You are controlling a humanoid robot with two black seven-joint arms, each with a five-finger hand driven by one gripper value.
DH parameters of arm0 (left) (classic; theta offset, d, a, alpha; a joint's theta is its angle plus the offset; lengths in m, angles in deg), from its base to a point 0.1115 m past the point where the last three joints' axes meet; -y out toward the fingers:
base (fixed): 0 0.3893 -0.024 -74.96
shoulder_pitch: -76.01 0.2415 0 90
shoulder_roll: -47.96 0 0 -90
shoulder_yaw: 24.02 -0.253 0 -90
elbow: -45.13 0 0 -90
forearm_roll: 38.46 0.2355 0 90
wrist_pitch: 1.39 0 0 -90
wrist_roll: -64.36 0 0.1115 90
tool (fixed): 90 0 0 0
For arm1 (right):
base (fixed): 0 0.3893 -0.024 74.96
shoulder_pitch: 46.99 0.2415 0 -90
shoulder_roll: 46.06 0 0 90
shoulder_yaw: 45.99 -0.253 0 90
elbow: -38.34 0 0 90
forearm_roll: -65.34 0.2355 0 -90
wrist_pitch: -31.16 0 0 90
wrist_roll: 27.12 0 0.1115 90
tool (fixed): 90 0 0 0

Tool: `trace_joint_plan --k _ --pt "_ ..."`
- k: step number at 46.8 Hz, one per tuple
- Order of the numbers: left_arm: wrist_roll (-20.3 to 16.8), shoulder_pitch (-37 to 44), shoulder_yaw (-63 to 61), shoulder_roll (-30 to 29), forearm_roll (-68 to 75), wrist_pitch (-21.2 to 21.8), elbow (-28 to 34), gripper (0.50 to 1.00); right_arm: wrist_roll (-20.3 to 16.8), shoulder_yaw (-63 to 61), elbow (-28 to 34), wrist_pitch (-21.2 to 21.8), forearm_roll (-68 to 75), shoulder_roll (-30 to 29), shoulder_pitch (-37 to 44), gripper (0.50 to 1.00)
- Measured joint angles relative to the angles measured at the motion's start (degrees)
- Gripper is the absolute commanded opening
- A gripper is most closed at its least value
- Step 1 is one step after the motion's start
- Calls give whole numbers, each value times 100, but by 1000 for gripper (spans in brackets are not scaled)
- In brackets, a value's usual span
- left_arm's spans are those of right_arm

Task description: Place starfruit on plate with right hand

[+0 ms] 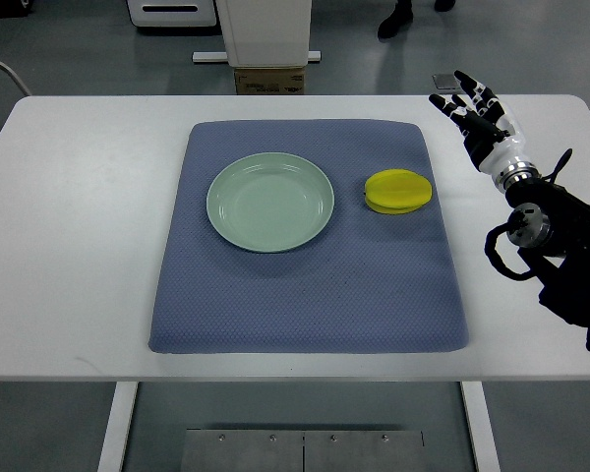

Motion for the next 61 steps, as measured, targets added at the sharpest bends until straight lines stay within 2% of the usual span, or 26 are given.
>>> trace_joint_plan --k 28,42,54,61 --pt "-1 0 0 0 -1 2 0 1000 33 -1 -1 51 -4 -20 -169 1000" --pt "-1 0 0 0 -1 1 0 1000 29 86 221 53 -58 6 -106 1000" --pt "-1 0 1 0 -1 1 0 1000 29 1017 902 -67 -927 369 97 1000" --pt "-1 0 1 0 -1 1 0 1000 32 1599 968 -139 -1359 440 326 1000"
